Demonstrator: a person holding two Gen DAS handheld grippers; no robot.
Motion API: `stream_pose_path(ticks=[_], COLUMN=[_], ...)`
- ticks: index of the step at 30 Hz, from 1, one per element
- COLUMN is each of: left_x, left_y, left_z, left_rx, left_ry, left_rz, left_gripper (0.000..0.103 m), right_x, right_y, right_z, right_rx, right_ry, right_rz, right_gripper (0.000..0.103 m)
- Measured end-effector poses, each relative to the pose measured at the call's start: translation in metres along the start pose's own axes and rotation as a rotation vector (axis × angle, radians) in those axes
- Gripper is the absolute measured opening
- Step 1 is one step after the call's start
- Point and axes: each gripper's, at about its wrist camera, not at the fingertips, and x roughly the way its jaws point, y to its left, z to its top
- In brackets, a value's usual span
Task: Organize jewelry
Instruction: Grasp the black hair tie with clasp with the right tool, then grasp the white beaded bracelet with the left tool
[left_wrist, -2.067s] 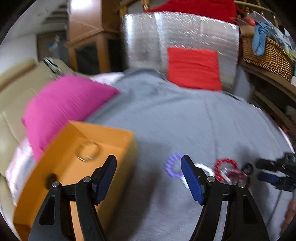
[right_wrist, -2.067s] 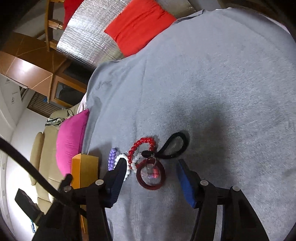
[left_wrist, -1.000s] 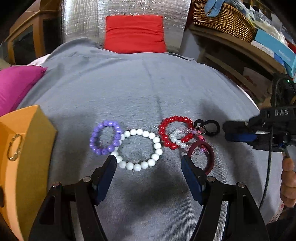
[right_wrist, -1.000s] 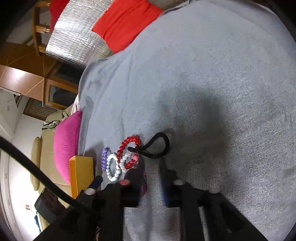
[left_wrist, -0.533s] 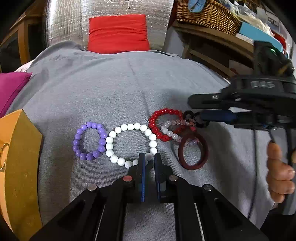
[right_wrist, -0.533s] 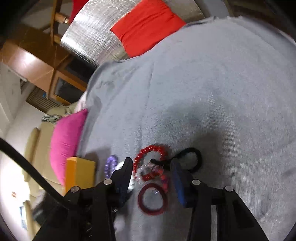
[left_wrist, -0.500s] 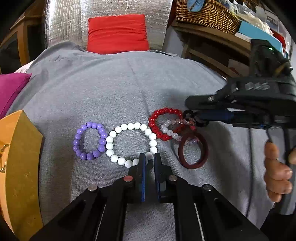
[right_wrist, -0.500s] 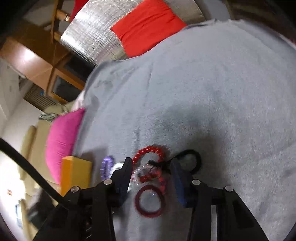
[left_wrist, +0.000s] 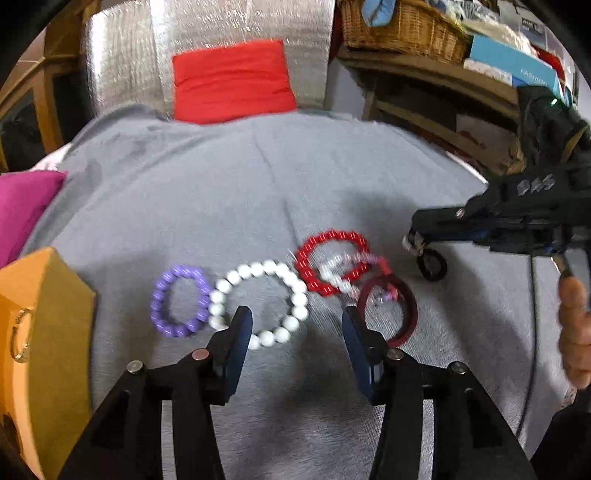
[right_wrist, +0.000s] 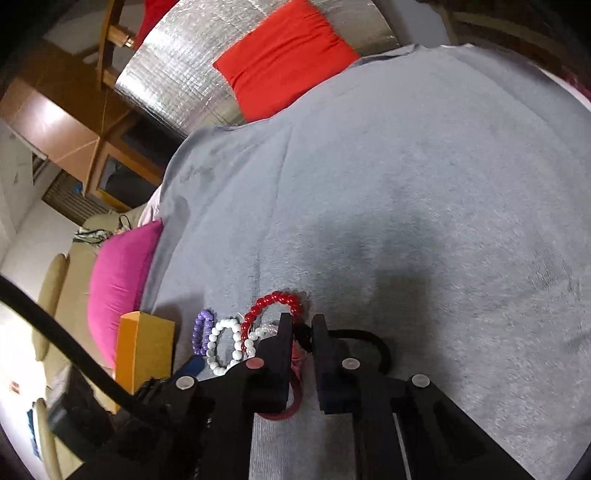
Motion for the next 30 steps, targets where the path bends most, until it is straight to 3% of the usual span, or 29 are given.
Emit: stream_pose_path(ticks=[3,5,8,17,20,21,26,30], left_x=[0.009,0.009,0.007,-0.019,-0.036,-0.043,-0.064,-0.081], left_y=[-0.001,0.0,0.001,0.007,0.003,0.002,-0.011,-0.02], left_z=[-0.002,-0.001,0.0,0.003,0.006,0.006,0.006,0.008], left_rx=[0.006,-0.005,-0.016,-0.064,-0.062,-0.068,-0.053,-0.02], left_ry=[0.024,0.031,0.042,0.003,-0.043,-0.06,-0.116,-0.168], left_rz=[0.001,-0.036,-0.068,-0.056,-0.041,-0.042,-0.009,0.034], left_gripper=[0.039,0.018,0.009,0.009,0.009,0.009,0.009,0.009], right_x=[-0.007,-0.011,-0.017,-0.019,-0.015,-0.013,-0.008,0.008], right_y=[-0.009,-0.014,-0.023,-0.032,-0.03,-0.028,-0.01,0.006], right_z=[0.003,0.004,0.008,0.011,0.013,0.014,0.013,0.009], right_rx=[0.018,0.022,0.03,0.078,0.074,0.069,-0.004,-0.085], right_ry=[-0.005,-0.011,-0.017,-0.002,-0.012,-0.018,-0.055,-0.044], right_rz=[0.013,0.012,0.012,0.042,0.019,0.014,0.017,-0.045], right_gripper=[0.012,0.012,0.012,0.014,0.039,0.057,0.06,0.06])
